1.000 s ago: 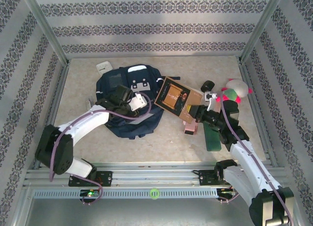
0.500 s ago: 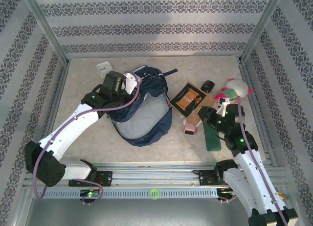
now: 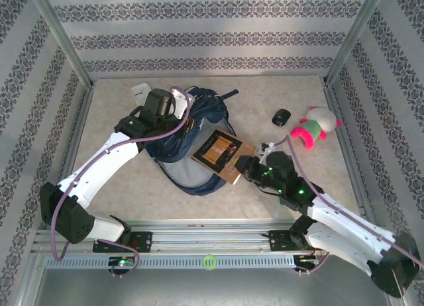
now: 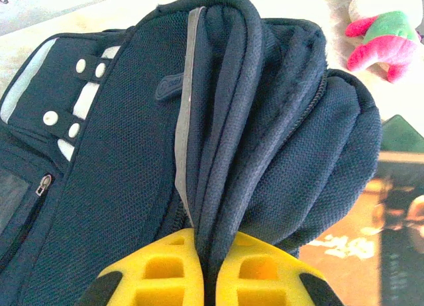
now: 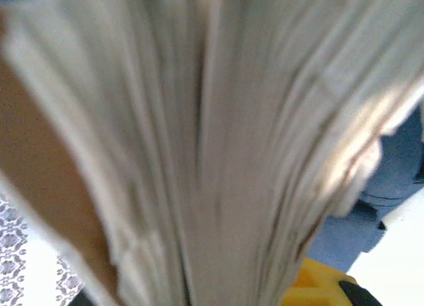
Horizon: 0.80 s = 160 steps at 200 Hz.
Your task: Pack the student bag
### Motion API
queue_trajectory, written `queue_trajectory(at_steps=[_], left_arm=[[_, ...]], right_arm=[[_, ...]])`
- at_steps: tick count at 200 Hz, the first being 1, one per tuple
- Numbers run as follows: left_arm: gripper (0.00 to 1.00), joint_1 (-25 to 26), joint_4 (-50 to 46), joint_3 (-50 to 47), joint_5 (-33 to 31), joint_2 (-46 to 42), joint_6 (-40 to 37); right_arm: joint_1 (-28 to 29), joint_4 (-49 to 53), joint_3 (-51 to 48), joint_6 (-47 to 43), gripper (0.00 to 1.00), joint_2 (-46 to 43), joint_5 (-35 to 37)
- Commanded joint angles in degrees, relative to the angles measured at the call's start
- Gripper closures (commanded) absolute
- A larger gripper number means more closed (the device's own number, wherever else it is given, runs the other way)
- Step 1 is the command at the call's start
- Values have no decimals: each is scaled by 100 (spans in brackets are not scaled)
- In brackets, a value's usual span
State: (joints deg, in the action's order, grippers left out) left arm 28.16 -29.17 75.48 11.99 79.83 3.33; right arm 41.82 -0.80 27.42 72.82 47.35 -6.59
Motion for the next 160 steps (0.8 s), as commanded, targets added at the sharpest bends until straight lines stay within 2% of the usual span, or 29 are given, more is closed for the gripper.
queue_trajectory(at_steps=[1,32,77,95,127,160], left_arm=[[100,67,534,415,163,-90,152],[100,69,553,453,260,-56,100],[100,58,656,426,368,-58,127],[100,72,693,415,400,-79,137],[100,59,669,437,396,-89,93],[100,53,539,483,223,-91,-44]], right_arm=[[403,-1932,-10,567,100,553,1123],[811,-2787,221,621,100,1637,1935],[888,-4328,498,758,100,3225,2697],[889,-5000,758,731,100,3913,2662],[889,-5560,1298,933,100,4916,2476],[930,-5222,1357,855,100,4817,2590]])
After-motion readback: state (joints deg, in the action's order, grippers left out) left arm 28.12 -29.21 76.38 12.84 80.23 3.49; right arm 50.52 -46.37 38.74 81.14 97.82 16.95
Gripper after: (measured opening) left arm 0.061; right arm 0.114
